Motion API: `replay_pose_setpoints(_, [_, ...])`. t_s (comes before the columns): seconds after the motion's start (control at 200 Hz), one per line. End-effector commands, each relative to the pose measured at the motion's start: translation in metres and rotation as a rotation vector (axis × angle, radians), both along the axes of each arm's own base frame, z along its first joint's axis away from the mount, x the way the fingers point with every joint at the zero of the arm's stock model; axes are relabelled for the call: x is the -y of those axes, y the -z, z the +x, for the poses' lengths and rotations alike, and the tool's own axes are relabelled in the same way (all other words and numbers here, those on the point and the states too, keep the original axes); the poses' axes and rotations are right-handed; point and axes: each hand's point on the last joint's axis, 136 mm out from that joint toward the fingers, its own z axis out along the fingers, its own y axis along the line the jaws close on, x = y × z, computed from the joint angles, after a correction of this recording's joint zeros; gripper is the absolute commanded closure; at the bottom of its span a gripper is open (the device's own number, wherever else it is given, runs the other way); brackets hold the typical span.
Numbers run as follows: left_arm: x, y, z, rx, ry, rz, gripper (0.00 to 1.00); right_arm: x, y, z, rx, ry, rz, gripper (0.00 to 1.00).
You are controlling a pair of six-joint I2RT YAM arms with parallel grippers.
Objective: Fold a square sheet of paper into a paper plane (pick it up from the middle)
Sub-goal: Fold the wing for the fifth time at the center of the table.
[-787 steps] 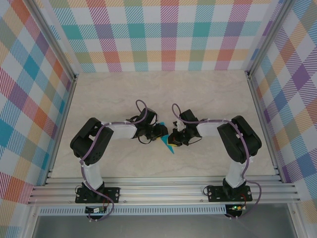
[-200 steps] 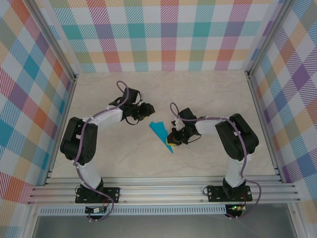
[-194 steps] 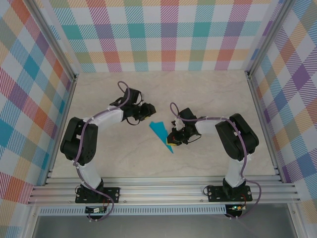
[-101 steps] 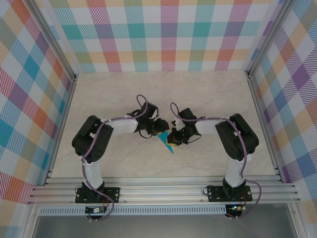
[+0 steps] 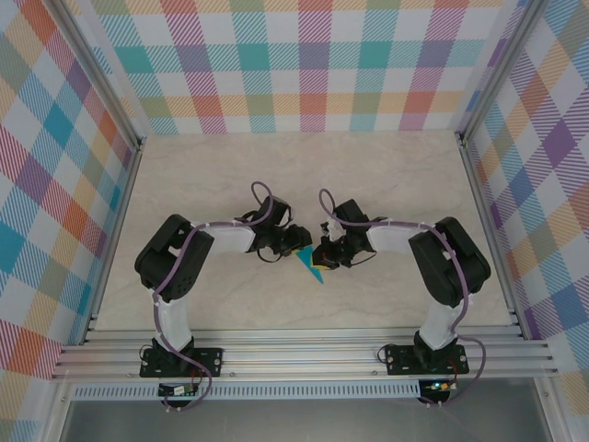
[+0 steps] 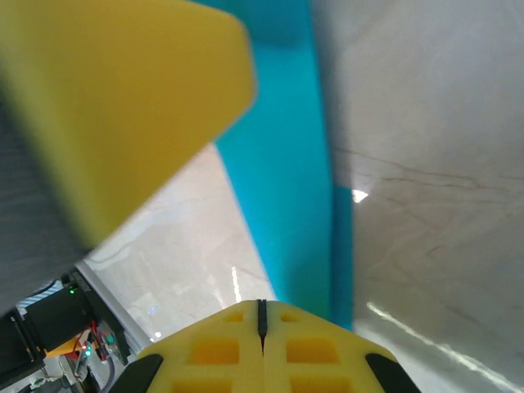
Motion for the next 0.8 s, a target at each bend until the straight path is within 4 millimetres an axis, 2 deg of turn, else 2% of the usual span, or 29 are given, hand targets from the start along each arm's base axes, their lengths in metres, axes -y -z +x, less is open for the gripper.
replay_pose_setpoints(0.0, [-0.019, 0.041, -0.016, -0.078, -0.027, 0.096, 0.63, -0.011, -0.017, -0.007, 0.023, -0.031, 0.043, 0.96])
replay_pose_setpoints(0.15, [-0.019, 0.04, -0.015, -0.074, -0.025, 0.098, 0.63, -0.009, 0.0, -0.012, 0.008, -0.029, -0.018, 0.96])
replay_pose_setpoints(0.27, [-0.019, 0.04, -0.016, -0.074, -0.02, 0.103, 0.64, -0.001, 0.019, -0.015, -0.014, -0.023, -0.074, 0.96])
replay_pose_setpoints(0.54, [-0.023, 0.042, -0.018, -0.076, -0.015, 0.124, 0.64, 0.022, 0.059, -0.036, -0.085, -0.028, -0.178, 0.97])
replay_pose_setpoints(0.63, [-0.025, 0.044, -0.019, -0.079, -0.014, 0.132, 0.65, 0.022, 0.056, -0.038, -0.087, -0.02, -0.159, 0.97])
replay_pose_setpoints(0.795, [-0.027, 0.044, -0.019, -0.081, -0.016, 0.138, 0.65, 0.017, 0.031, -0.037, -0.049, -0.033, -0.11, 0.96])
